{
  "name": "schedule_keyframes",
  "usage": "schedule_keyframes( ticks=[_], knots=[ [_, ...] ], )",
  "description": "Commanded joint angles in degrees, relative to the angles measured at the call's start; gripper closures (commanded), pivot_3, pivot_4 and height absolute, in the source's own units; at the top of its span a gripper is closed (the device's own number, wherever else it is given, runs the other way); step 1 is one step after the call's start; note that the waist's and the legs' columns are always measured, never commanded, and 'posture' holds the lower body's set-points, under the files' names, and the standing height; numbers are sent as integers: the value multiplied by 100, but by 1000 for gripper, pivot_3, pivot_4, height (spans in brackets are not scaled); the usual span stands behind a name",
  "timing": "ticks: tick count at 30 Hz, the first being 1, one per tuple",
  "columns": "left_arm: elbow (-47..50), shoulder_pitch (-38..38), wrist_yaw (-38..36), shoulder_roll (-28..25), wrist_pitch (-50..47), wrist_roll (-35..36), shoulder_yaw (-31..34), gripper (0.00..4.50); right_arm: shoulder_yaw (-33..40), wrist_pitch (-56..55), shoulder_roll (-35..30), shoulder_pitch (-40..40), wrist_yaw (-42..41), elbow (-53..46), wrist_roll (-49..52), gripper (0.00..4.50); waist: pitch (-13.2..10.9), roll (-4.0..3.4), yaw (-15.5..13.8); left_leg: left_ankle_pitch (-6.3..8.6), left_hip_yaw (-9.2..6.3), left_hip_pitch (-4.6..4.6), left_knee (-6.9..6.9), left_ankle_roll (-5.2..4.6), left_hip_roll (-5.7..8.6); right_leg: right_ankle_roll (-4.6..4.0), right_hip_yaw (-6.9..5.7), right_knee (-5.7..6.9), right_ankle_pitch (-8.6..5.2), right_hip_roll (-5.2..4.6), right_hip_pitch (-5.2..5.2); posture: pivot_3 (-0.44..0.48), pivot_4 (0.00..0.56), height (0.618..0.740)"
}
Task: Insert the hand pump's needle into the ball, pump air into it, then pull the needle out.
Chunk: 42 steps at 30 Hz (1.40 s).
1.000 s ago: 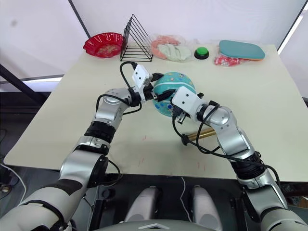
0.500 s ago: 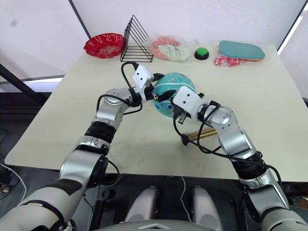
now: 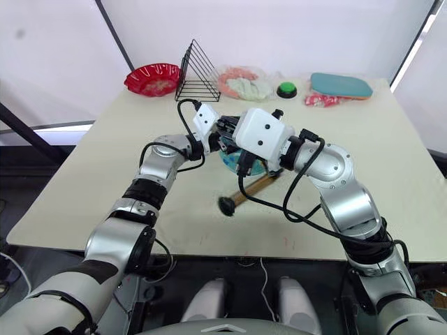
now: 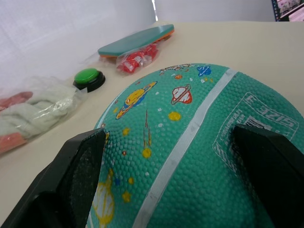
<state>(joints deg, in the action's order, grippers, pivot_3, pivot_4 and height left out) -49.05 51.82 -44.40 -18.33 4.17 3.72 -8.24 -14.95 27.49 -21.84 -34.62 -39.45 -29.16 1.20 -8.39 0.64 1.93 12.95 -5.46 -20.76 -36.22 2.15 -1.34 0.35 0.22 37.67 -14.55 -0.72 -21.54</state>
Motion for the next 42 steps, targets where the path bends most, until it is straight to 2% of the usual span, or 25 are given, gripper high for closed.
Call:
schedule_keyframes(
  ticks=[1,4,9,13,16,19,27,30,35,42],
  knots=[
    [-895,-496,-8,4,-453,-677,-500,0,107,10,-50,1,49,-126,77,4228,20,-15,28,0,-6,-1,6,0,2,1,-50,-2,0,-47,1,0,150,740],
    [-662,-515,-93,-14,-319,-401,-252,0,179,22,-132,74,73,-102,87,4228,34,-35,9,-1,-1,4,32,-1,10,3,-100,11,2,-113,0,0,150,740],
    [67,-683,-366,-103,-396,259,370,0,427,45,-297,65,103,4,170,4228,22,-42,19,-16,30,6,90,-22,14,1,-137,21,1,-110,-12,0,150,740],
    [1301,-1016,-688,-155,-863,1090,928,0,693,-30,-424,-140,59,326,286,4228,-12,-51,57,-23,30,0,112,-34,-2,-1,-129,23,-1,-47,-33,0,150,740],
    [2115,-1225,-773,-223,-1351,1543,1192,0,811,-172,-540,-298,-10,659,350,4228,-80,-50,54,-24,40,-23,115,-34,-7,0,-114,25,0,-34,-64,0,150,740],
    [3040,-1451,-801,-392,-2069,2078,1430,0,892,-433,-653,-503,-67,1240,332,4228,-91,-52,57,-29,40,-102,113,-30,-7,0,-110,37,2,-27,-145,0,150,740],
    [5056,-2080,-820,-975,-3578,3233,1876,0,941,-1001,-851,-819,-182,2291,325,4228,-224,-38,50,-31,51,-175,101,-26,-7,1,-97,44,4,-27,-214,0,150,740],
    [5802,-2461,-859,-1263,-4072,3700,2003,0,1009,-1167,-972,-926,-265,2540,352,4228,-248,-44,62,-31,57,-176,102,-26,-9,1,-90,45,5,-26,-219,0,150,740],
    [6535,-3042,-816,-1595,-4539,4163,2122,0,1053,-1406,-1106,-1039,-411,2868,379,4228,-256,-45,48,-31,58,-177,102,-26,-10,0,-91,44,4,-26,-219,0,150,740],
    [7148,-3853,-672,-1772,-4641,4434,2286,0,965,-1780,-1129,-862,-585,3371,330,4228,-257,-44,56,-31,65,-173,98,-26,-11,-1,-84,48,5,-26,-220,0,150,740]
  ],
)
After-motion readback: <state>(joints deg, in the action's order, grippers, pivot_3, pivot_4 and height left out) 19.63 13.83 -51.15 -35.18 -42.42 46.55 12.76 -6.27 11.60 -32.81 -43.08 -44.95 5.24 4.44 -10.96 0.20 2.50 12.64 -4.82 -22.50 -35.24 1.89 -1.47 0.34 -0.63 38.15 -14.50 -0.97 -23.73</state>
